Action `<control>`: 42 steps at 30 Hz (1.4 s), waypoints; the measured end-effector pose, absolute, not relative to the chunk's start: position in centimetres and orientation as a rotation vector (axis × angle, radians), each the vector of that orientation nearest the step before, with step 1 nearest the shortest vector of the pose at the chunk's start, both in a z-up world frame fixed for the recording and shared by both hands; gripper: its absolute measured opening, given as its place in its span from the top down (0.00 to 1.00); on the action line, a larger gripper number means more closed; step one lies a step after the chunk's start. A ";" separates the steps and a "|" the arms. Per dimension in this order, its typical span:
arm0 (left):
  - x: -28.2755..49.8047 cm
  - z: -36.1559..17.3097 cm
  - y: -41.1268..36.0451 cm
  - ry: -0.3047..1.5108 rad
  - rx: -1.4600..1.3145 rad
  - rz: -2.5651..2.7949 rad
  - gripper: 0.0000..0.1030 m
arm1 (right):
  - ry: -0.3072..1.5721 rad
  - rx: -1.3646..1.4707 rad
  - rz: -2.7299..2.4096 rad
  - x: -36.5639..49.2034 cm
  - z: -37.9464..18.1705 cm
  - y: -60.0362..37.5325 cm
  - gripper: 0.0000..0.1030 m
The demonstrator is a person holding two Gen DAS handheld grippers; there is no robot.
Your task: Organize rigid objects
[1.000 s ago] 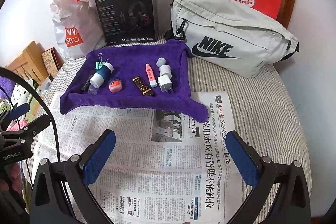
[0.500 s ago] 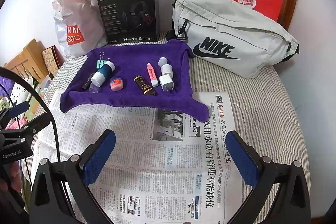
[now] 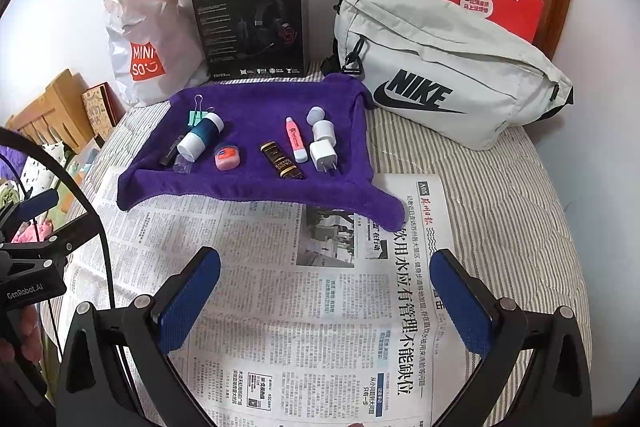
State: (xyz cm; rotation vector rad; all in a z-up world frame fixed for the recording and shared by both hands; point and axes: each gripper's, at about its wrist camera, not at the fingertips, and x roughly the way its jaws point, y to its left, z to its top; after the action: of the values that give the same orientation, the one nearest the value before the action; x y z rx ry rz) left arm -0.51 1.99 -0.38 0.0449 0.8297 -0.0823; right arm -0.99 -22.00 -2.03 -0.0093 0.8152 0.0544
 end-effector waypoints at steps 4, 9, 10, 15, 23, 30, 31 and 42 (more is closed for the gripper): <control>-0.5 -0.3 2.2 0.827 0.042 -0.081 0.00 | 0.814 -0.013 0.057 -1.1 -2.1 -21.8 0.00; -0.6 -0.3 2.3 0.827 0.041 -0.077 0.00 | 0.817 -0.014 0.060 -1.0 -2.1 -21.8 0.00; -0.6 -0.3 2.3 0.828 0.042 -0.077 0.00 | 0.818 -0.014 0.060 -0.9 -2.1 -21.8 0.00; -0.6 -0.3 2.3 0.826 0.041 -0.078 0.00 | 0.818 -0.013 0.058 -0.9 -2.2 -21.8 0.00; -0.6 -0.2 2.3 0.828 0.042 -0.078 0.00 | 0.819 -0.016 0.057 -1.0 -2.3 -21.7 0.00; -0.7 -0.1 2.3 0.826 0.042 -0.078 0.00 | 0.816 -0.012 0.056 -1.1 -2.3 -21.7 0.00; -0.7 -0.1 2.3 0.825 0.041 -0.078 0.00 | 0.818 -0.013 0.055 -1.1 -2.3 -21.7 0.00; -0.8 -0.1 2.3 0.822 0.041 -0.079 0.00 | 0.818 -0.014 0.059 -1.1 -2.2 -21.7 0.00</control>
State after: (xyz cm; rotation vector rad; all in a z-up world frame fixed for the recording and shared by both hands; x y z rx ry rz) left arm -0.78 2.31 -0.05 0.0412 0.8224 -0.0790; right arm -1.07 -21.74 -2.21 -0.0137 0.8185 0.0587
